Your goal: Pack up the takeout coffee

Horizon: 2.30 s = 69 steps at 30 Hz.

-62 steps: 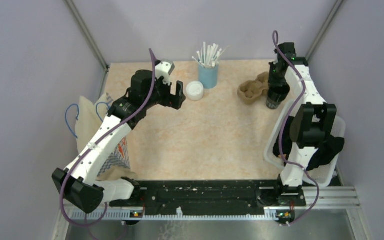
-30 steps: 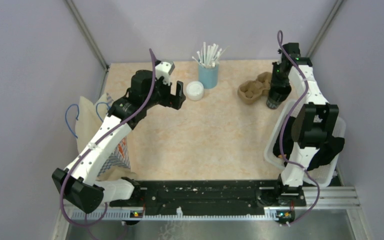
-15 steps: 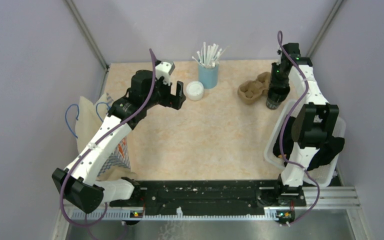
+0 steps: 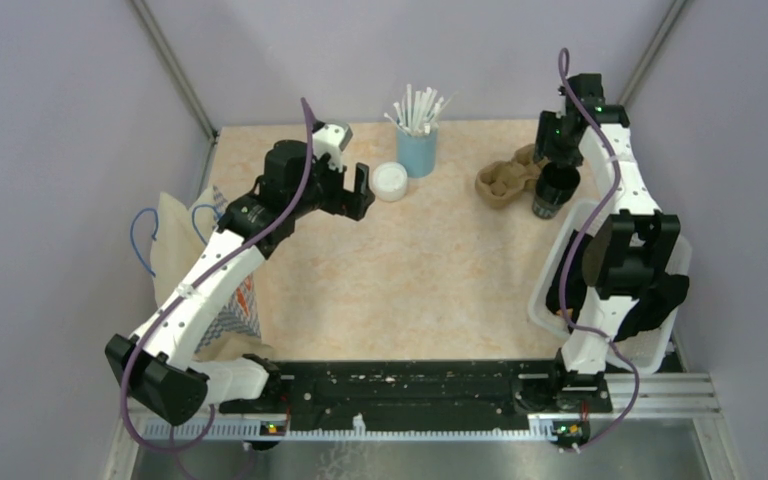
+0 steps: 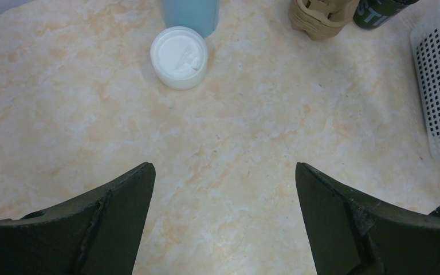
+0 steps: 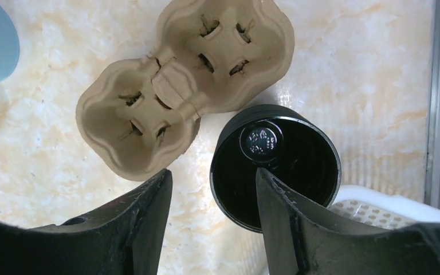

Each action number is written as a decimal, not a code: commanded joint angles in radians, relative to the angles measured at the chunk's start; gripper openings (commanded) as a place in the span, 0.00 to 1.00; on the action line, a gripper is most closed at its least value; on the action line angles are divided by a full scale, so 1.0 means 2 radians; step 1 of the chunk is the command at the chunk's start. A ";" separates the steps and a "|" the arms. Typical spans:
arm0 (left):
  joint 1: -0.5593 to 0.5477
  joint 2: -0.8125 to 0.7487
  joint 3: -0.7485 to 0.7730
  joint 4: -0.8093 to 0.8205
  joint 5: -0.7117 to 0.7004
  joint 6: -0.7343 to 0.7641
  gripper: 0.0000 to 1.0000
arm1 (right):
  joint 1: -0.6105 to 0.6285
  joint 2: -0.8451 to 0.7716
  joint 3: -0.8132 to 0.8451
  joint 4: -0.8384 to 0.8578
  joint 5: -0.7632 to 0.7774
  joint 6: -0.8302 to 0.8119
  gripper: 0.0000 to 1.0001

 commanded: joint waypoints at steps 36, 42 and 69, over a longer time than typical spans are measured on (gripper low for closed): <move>-0.022 0.042 0.013 0.019 0.020 -0.015 0.99 | -0.020 0.005 -0.010 0.025 -0.035 0.040 0.24; -0.025 0.042 0.014 0.019 0.018 -0.013 0.99 | -0.019 0.010 -0.012 0.024 -0.039 0.039 0.23; -0.027 0.041 0.013 0.022 0.015 -0.012 0.99 | -0.030 -0.002 -0.012 0.028 -0.065 0.049 0.17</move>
